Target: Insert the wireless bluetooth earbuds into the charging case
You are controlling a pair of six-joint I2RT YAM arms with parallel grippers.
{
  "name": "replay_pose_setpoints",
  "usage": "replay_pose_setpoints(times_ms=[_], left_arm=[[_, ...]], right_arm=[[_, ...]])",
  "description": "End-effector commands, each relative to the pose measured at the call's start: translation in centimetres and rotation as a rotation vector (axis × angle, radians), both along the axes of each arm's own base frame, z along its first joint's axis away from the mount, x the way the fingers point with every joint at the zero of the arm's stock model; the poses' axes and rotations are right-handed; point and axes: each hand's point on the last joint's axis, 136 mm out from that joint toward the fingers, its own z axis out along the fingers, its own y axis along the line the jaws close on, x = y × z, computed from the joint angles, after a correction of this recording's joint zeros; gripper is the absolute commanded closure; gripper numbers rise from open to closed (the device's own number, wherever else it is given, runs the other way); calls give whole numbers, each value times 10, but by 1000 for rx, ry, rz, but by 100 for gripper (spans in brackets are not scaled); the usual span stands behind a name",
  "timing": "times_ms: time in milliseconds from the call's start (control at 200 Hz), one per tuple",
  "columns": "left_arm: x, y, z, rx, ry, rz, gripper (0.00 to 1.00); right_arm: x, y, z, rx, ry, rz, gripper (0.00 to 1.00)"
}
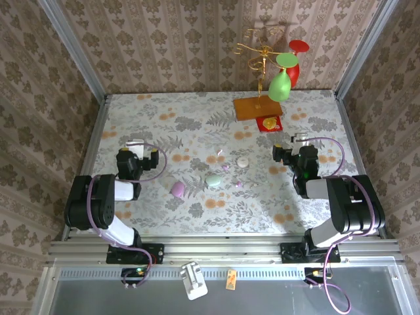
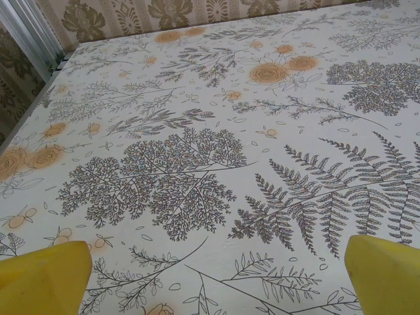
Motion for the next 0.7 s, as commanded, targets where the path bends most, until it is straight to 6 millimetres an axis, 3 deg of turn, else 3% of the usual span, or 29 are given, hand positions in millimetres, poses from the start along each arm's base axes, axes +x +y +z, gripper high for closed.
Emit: replay_pose_setpoints(times_ms=[0,695], left_arm=[[4,1,11,4,-30,-6,0],[6,9,10,-1,-19,43,0]], right_arm=[[4,-2,1,-4,1,-4,0],[4,-3,1,0,2,-9,0]])
